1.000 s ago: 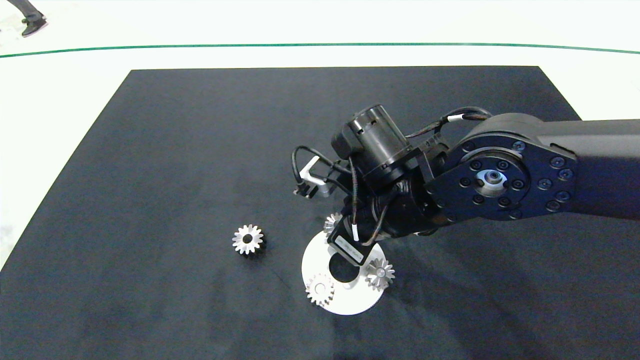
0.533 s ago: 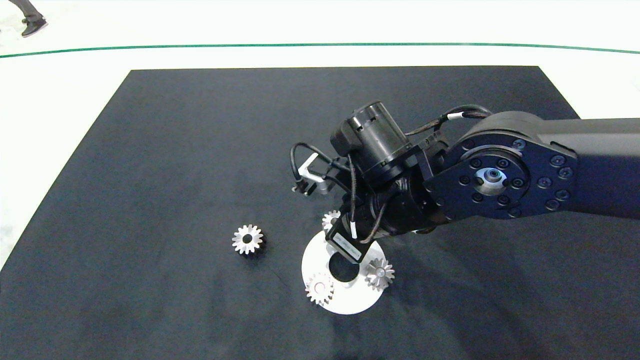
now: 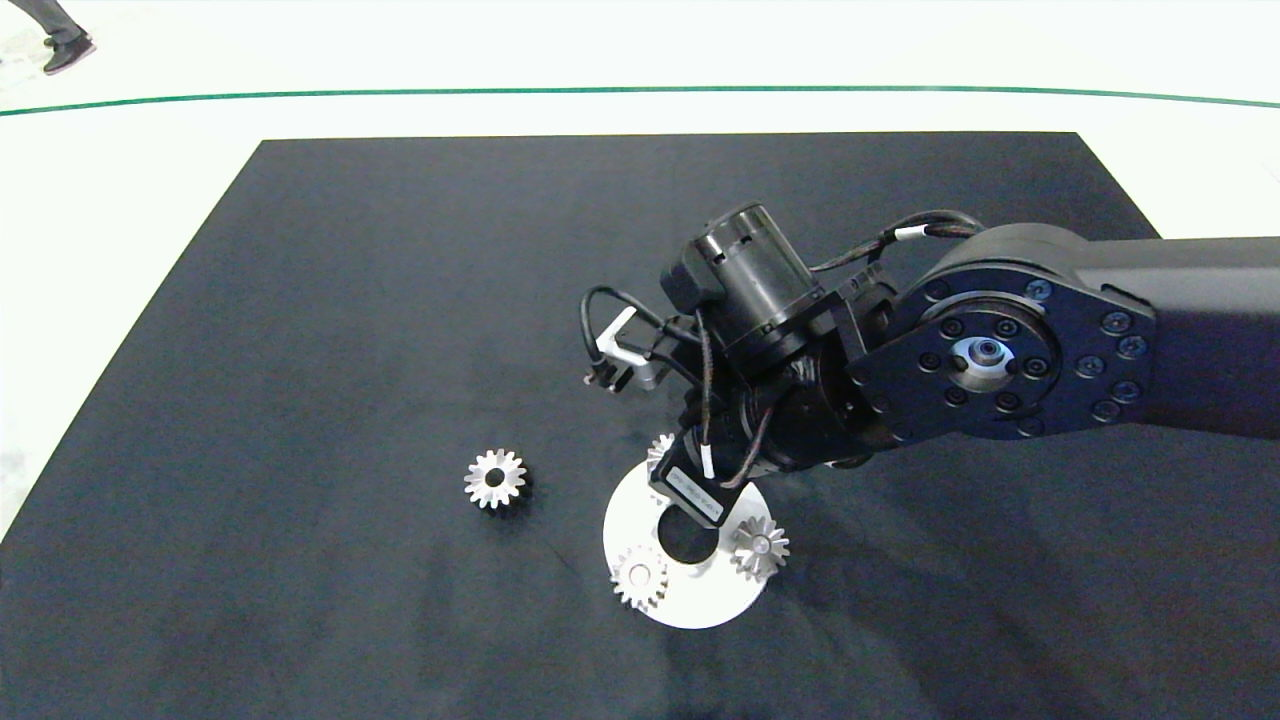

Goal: Remove an incorrectly installed larger gear and replace it with the correct smaller gear

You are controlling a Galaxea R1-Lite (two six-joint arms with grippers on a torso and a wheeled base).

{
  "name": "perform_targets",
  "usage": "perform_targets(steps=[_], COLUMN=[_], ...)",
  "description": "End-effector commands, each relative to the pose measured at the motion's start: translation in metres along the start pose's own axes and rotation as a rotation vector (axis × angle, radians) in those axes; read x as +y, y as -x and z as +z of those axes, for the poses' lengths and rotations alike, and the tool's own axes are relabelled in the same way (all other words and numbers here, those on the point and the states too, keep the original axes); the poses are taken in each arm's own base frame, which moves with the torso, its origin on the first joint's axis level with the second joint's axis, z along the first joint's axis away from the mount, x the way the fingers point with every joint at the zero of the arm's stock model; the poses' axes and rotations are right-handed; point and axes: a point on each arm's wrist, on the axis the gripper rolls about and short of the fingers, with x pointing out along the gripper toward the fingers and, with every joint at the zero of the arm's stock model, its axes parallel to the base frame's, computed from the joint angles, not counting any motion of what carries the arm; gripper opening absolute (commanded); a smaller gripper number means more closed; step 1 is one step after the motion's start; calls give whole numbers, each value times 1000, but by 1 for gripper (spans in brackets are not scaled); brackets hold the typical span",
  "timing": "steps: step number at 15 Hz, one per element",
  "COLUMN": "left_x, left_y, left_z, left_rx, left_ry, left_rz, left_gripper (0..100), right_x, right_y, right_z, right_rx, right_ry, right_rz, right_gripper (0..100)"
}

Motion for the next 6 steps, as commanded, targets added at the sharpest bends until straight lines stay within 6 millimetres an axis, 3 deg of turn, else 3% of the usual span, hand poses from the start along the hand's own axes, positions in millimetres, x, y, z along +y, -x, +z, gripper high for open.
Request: perform_targets(steps=[1,2,4,6], left_x=[0,0,0,1], left_y=[0,0,1,7], left_z=[0,1,0,-2], left_rx=[3,0,3,-11], left_ry=[-1,0,-1,26], left_rz=[1,1,1,2], left_gripper=[100,100,100,100], right_x=[-1,-2,-16,-39], right_y=[4,10,48,103], right_z=[1,0,4,9], right_rx=[-6,-14,-98,-273], right_ry=[3,0,-27,-111], right_rz=[-2,-6,-56,-223], right_gripper=[100,100,100,100])
